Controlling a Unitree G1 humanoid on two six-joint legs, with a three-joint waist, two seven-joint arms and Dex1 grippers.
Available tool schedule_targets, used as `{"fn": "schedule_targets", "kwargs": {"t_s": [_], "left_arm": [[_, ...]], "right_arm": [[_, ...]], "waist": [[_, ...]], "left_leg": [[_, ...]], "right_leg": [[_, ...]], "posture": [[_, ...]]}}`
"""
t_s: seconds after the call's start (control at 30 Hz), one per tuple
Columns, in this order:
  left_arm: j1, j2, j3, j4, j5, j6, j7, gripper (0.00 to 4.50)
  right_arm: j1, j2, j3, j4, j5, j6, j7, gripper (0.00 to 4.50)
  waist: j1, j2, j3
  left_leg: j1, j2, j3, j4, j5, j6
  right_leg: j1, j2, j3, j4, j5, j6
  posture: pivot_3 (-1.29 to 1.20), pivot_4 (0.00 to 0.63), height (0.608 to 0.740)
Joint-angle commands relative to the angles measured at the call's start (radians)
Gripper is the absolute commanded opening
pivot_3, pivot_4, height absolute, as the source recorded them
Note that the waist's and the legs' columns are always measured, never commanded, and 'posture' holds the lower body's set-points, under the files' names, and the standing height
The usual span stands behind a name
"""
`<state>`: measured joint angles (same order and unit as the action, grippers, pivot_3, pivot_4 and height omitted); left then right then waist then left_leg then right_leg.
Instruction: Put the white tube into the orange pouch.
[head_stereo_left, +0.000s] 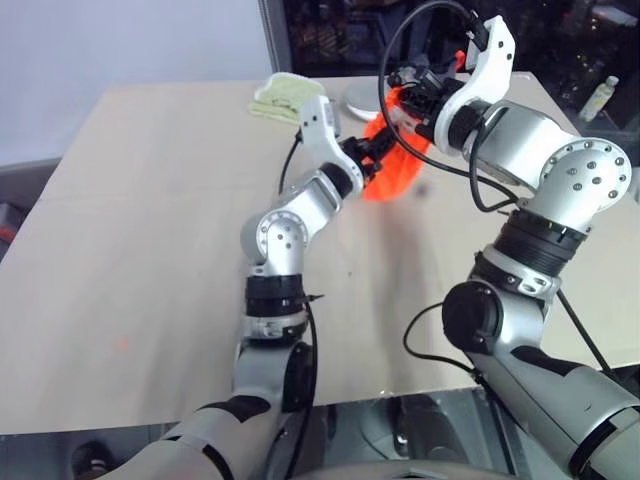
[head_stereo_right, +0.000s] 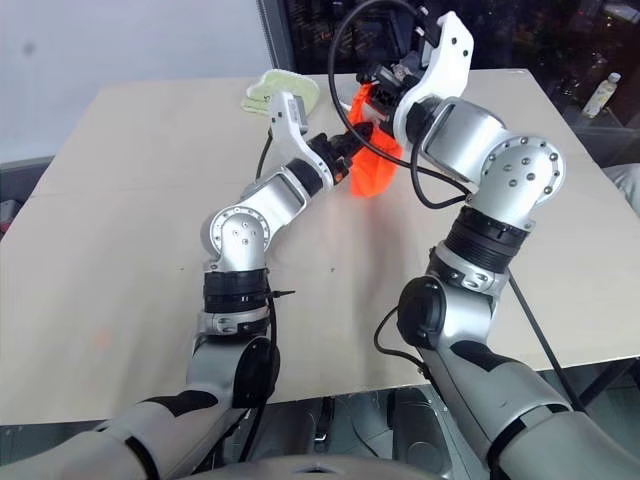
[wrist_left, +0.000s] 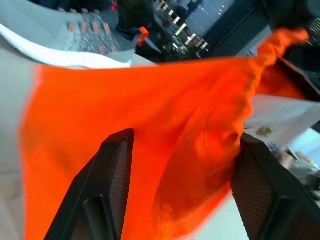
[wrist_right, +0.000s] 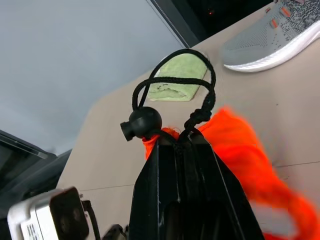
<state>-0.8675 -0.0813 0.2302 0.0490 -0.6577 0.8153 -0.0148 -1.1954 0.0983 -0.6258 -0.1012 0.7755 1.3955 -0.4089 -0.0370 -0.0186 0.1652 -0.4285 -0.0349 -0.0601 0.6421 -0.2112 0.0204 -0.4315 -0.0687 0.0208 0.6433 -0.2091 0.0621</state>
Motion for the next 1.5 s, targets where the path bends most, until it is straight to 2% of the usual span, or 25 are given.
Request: {"fn": "schedule_targets", "kwargs": {"t_s": [0.03,0.4,0.5,0.63,0.7,0.77,0.87,1.03,1.13,1.2,1.23,1.3,1.37,1.43,1.5], "left_arm": [[-0.027,0.015,0.004,-0.033,-0.006,-0.001,0.013,2.83],[0.003,0.06,-0.144,0.062,0.141,0.056,-0.015,2.83],[0.0,0.082,-0.13,0.03,0.132,0.076,-0.023,2.14],[-0.018,0.127,-0.107,-0.013,0.129,0.074,-0.038,0.68],[-0.05,0.194,-0.105,-0.05,0.136,0.065,-0.078,0.02],[-0.099,0.244,-0.092,-0.047,0.127,0.048,-0.123,0.02],[-0.194,0.289,-0.07,0.067,0.13,-0.01,-0.189,0.02],[-0.284,0.367,-0.044,0.245,0.126,-0.037,-0.289,0.02],[-0.306,0.408,-0.085,0.294,0.138,-0.025,-0.371,0.02],[-0.325,0.424,-0.117,0.329,0.166,-0.051,-0.414,0.02],[-0.343,0.427,-0.119,0.356,0.158,-0.043,-0.444,0.02],[-0.412,0.415,-0.044,0.448,0.109,-0.067,-0.437,0.02],[-0.429,0.444,-0.114,0.496,0.163,-0.098,-0.516,0.02],[-0.479,0.477,-0.068,0.633,0.157,-0.144,-0.543,0.02],[-0.514,0.497,-0.072,0.732,0.2,-0.237,-0.552,0.02]], "right_arm": [[-0.012,-0.017,0.014,-0.046,0.023,-0.006,0.013,0.0],[-0.04,-0.002,-0.012,-0.038,0.063,-0.033,0.004,0.0],[-0.035,-0.005,-0.011,-0.051,0.062,-0.037,-0.004,0.0],[-0.015,-0.019,-0.004,-0.065,0.048,-0.045,-0.007,0.0],[0.011,-0.045,0.005,-0.071,0.023,-0.065,-0.001,0.0],[0.046,-0.082,0.04,-0.077,-0.005,-0.079,0.019,0.0],[0.1,-0.145,0.118,-0.082,-0.051,-0.108,0.062,0.0],[0.144,-0.206,0.174,-0.083,-0.094,-0.192,0.111,0.0],[0.155,-0.214,0.189,-0.091,-0.092,-0.214,0.114,0.0],[0.169,-0.252,0.263,-0.105,-0.117,-0.218,0.155,0.0],[0.169,-0.245,0.266,-0.097,-0.111,-0.23,0.163,0.0],[0.136,-0.231,0.224,-0.053,-0.109,-0.297,0.144,0.0],[0.116,-0.262,0.268,-0.029,-0.123,-0.312,0.179,0.0],[0.091,-0.251,0.219,-0.011,-0.078,-0.33,0.173,0.0],[0.093,-0.298,0.274,-0.005,-0.125,-0.371,0.217,0.0]], "waist": [[0.0,0.0,0.0],[0.001,0.0,0.0],[-0.002,0.0,0.0],[-0.005,0.0,0.0],[-0.004,0.0,0.0],[-0.004,0.0,0.0],[0.003,0.0,0.0],[-0.005,0.0,0.0],[-0.008,0.0,0.0],[-0.008,0.0,0.0],[-0.007,0.0,0.0],[-0.006,0.0,0.0],[-0.005,0.0,0.0],[-0.006,0.0,0.0],[-0.006,0.0,0.0]], "left_leg": [[0.0,0.0,0.0,0.0,0.0,0.0],[0.0,-0.001,0.0,0.0,0.0,0.0],[0.0,0.0,0.0,0.0,0.0,-0.001],[0.0,0.001,0.0,0.0,0.0,0.0],[0.0,0.001,0.0,0.0,0.0,0.0],[0.0,0.0,0.0,0.0,0.0,0.0],[-0.001,-0.001,-0.001,0.0,0.0,0.0],[0.0,-0.001,-0.001,0.0,0.0,-0.001],[0.0,-0.001,-0.001,-0.001,0.0,0.0],[0.0,0.0,-0.001,-0.001,0.0,-0.001],[0.0,-0.001,-0.001,-0.001,0.0,-0.001],[-0.001,-0.001,-0.001,-0.001,0.0,-0.001],[-0.001,-0.001,-0.001,-0.001,0.0,-0.001],[-0.001,-0.001,0.0,-0.001,0.0,-0.001],[0.0,-0.001,-0.001,-0.001,0.0,-0.001]], "right_leg": [[0.0,0.0,0.0,0.0,0.0,0.0],[0.0,0.0,0.0,0.0,0.0,0.0],[0.0,0.0,0.0,0.0,0.0,0.0],[0.0,0.0,0.0,0.0,0.0,0.0],[0.0,0.001,0.0,0.0,0.0,0.0],[0.0,0.0,0.0,0.0,0.0,0.0],[0.0,0.0,-0.001,-0.001,0.0,0.0],[0.0,0.0,-0.001,0.0,0.0,0.0],[0.0,0.0,-0.001,0.0,0.0,0.0],[0.0,0.0,-0.001,0.0,0.0,0.0],[-0.001,0.0,-0.001,-0.001,0.0,0.0],[-0.001,0.0,-0.001,-0.001,0.0,0.0],[-0.001,0.0,-0.001,-0.001,0.0,0.0],[-0.001,0.0,-0.001,0.0,0.0,0.0],[-0.001,0.0,-0.001,-0.001,0.0,0.0]], "posture": [[0.0,0.15,0.74],[0.0,0.15,0.74],[0.0,0.15,0.74],[0.0,0.15,0.74],[0.0,0.15,0.74],[0.0,0.15,0.74],[0.0,0.15,0.74],[0.0,0.15,0.74],[0.0,0.15,0.74],[0.0,0.15,0.74],[0.0,0.15,0.74],[0.0,0.15,0.74],[0.0,0.15,0.74],[0.0,0.15,0.74],[0.0,0.15,0.74]]}}
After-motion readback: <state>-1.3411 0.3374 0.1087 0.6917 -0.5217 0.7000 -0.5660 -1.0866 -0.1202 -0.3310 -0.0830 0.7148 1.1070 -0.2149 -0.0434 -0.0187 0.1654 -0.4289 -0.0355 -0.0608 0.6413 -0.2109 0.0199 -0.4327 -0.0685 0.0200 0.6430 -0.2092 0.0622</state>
